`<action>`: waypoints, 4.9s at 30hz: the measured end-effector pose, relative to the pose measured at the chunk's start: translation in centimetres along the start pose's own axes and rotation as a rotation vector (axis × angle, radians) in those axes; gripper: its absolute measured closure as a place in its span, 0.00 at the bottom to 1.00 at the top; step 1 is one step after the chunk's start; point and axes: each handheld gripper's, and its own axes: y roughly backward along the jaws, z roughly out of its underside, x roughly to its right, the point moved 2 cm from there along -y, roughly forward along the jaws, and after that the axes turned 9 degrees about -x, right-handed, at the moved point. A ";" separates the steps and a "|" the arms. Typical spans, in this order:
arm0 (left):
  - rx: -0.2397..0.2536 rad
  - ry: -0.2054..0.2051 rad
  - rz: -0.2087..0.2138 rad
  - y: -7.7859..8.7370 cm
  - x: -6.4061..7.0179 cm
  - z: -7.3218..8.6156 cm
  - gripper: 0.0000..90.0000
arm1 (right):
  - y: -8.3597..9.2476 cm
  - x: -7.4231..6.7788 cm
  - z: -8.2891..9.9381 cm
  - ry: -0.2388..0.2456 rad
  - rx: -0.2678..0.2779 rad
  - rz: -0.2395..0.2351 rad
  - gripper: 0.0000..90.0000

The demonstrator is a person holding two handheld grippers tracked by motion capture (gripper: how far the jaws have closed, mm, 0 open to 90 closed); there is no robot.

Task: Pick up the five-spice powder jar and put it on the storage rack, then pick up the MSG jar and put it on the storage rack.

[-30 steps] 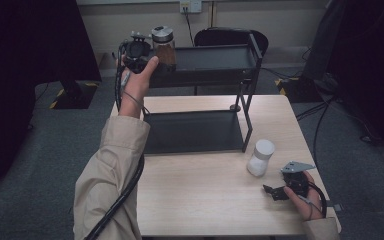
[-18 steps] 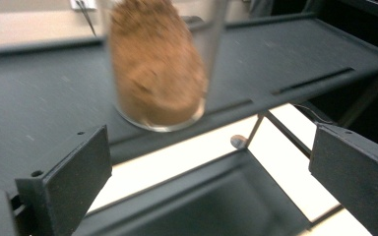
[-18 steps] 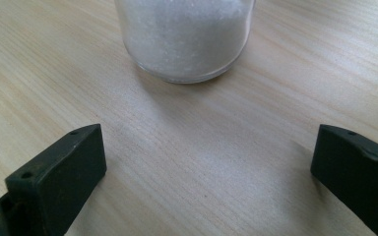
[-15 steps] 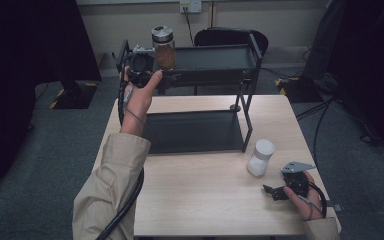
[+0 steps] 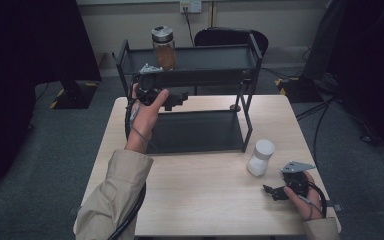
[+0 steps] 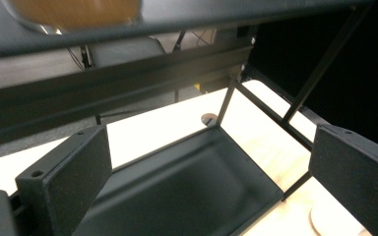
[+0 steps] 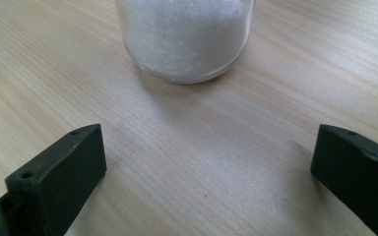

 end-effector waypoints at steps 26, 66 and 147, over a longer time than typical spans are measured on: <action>-0.068 -0.007 0.047 -3.9 -0.8 5.8 0.02 | 0.0 0.0 0.0 0.000 0.000 0.000 0.00; -0.137 0.002 0.086 -7.3 -0.9 15.5 0.02 | 0.0 0.0 0.0 0.001 0.000 0.000 0.00; -0.314 -0.164 -0.042 -6.2 0.6 22.1 0.00 | 0.0 0.0 0.0 0.000 -0.002 0.000 0.00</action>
